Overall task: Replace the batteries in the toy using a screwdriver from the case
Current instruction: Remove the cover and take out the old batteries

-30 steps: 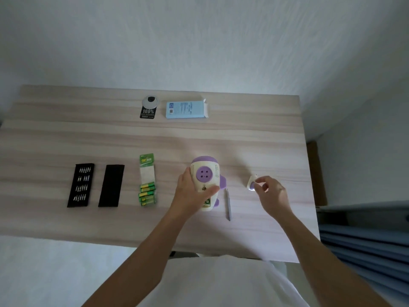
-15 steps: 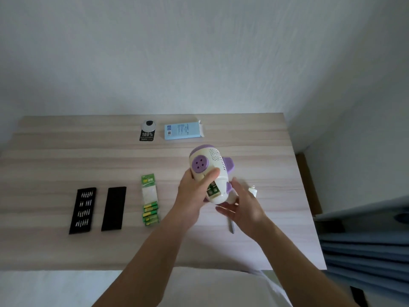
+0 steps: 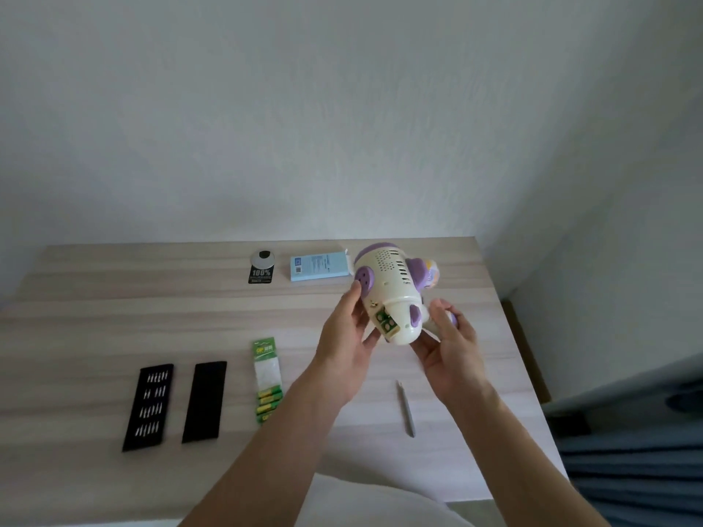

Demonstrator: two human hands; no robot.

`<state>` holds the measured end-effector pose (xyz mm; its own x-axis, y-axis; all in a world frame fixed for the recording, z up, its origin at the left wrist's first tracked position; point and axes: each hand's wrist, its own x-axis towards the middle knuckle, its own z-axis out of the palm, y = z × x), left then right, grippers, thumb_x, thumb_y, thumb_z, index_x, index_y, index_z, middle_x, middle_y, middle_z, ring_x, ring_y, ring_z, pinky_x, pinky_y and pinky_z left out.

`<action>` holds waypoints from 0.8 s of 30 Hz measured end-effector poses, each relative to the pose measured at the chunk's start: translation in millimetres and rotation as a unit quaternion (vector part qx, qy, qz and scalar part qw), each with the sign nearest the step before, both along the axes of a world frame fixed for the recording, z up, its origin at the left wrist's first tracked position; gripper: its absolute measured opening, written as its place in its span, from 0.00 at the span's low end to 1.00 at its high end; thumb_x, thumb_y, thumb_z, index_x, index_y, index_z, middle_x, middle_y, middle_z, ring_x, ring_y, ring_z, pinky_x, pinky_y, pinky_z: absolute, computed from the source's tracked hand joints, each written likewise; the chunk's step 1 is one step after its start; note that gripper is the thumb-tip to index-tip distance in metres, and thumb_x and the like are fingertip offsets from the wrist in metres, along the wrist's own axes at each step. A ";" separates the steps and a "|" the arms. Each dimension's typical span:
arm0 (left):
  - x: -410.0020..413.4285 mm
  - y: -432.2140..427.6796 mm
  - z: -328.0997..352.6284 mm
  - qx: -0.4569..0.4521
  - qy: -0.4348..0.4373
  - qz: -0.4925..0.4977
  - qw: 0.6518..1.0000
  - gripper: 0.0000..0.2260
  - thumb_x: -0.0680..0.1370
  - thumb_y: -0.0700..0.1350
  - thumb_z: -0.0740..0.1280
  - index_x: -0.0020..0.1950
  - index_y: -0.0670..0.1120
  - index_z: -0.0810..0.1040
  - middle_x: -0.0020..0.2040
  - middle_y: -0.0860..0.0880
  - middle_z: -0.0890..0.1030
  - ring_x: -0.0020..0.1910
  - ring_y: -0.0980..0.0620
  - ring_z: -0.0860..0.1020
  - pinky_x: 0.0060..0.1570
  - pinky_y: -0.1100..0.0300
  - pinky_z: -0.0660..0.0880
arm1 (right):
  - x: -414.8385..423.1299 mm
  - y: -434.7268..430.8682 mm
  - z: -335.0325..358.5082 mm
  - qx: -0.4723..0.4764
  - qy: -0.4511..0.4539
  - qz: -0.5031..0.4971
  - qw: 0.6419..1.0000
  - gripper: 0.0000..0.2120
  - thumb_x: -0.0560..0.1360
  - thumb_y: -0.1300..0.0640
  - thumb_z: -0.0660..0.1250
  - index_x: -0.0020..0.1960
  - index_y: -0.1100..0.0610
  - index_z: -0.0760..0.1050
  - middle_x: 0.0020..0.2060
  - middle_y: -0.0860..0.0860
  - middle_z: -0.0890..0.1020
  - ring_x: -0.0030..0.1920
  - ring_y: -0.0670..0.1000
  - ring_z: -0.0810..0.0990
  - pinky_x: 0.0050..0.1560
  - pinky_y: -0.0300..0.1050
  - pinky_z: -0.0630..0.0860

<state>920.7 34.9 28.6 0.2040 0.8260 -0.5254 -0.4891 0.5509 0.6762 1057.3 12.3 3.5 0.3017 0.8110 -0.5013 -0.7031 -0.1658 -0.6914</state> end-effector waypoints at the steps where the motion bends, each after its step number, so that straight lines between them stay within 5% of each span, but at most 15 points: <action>1: -1.4 0.9 1.5 -0.023 -0.042 0.020 0.999 0.19 0.83 0.56 0.60 0.68 0.47 0.76 0.62 0.49 0.83 0.62 0.52 0.80 0.66 0.53 0.73 | -0.1 1.3 7.5 0.005 -0.012 -0.006 1.000 0.03 0.80 0.60 0.66 0.51 0.59 0.73 0.42 0.55 0.83 0.38 0.54 0.86 0.38 0.50 0.84; 5: -5.7 3.9 4.0 -0.077 -0.136 0.064 0.986 0.23 0.84 0.55 0.54 0.73 0.42 0.71 0.68 0.45 0.78 0.67 0.49 0.76 0.70 0.52 0.69 | -3.5 3.3 36.0 0.044 -0.068 -0.004 0.997 0.07 0.80 0.59 0.66 0.57 0.58 0.72 0.43 0.54 0.83 0.42 0.58 0.85 0.45 0.54 0.84; 9: -5.6 1.3 20.7 -0.048 -0.183 0.042 0.981 0.25 0.85 0.56 0.51 0.68 0.39 0.75 0.65 0.37 0.79 0.60 0.43 0.78 0.59 0.53 0.72 | -14.4 2.6 44.9 0.042 -0.193 0.000 0.980 0.10 0.80 0.61 0.67 0.60 0.61 0.72 0.45 0.57 0.82 0.40 0.56 0.83 0.45 0.57 0.84; 24: -15.0 1.4 22.7 -0.073 -0.228 0.045 0.970 0.25 0.85 0.55 0.51 0.67 0.37 0.76 0.64 0.36 0.80 0.65 0.41 0.78 0.72 0.49 0.67 | -25.3 6.0 63.2 0.039 -0.240 -0.001 0.970 0.12 0.79 0.60 0.68 0.60 0.63 0.72 0.45 0.56 0.83 0.43 0.58 0.83 0.42 0.54 0.85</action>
<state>905.7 36.3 51.3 0.3735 0.7744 -0.5107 -0.7693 0.5662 0.2960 1032.0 18.3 66.7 0.4859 0.8405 -0.2397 -0.2979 -0.0986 -0.9495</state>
